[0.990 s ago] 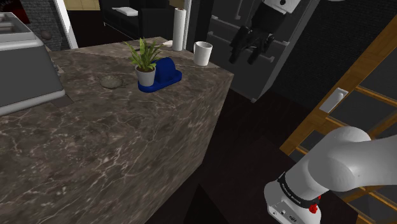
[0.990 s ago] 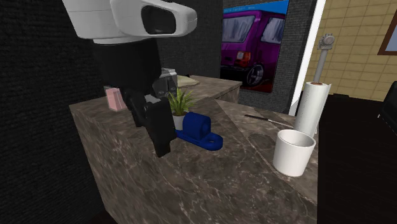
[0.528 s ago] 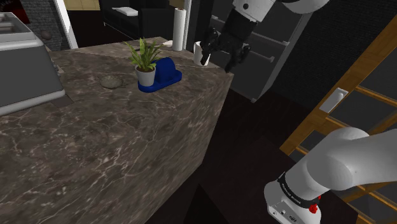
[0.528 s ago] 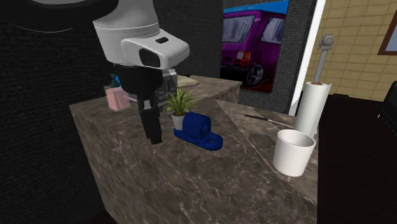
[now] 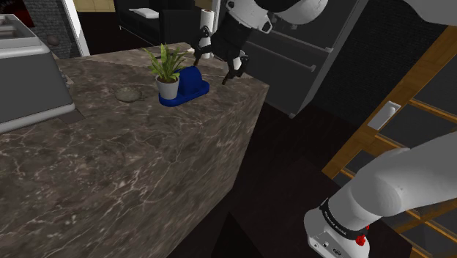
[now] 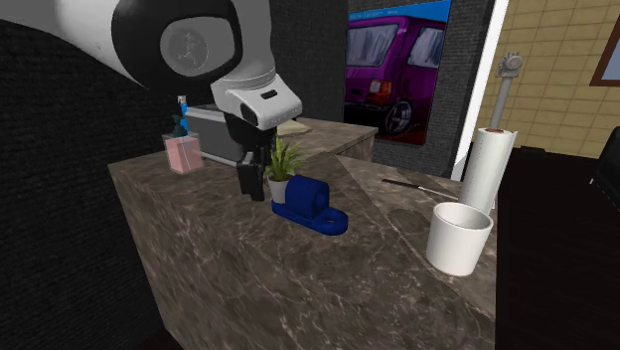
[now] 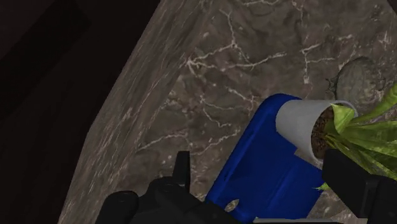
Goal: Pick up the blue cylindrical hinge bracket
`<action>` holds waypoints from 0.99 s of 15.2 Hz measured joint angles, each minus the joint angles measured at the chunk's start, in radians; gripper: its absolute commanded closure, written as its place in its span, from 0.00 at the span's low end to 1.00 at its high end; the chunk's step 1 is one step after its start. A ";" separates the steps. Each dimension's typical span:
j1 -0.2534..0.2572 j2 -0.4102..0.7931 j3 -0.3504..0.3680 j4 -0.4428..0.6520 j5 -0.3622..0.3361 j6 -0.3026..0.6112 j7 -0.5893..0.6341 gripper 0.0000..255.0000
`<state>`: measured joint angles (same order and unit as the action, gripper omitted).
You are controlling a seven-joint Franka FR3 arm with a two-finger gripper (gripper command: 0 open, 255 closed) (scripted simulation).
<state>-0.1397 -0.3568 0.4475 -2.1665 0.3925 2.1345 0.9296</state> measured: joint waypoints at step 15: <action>-0.060 0.326 0.133 0.142 -0.118 0.283 0.472 0.00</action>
<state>-0.1994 -0.0312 0.5808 -2.0241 0.2744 2.4173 1.4016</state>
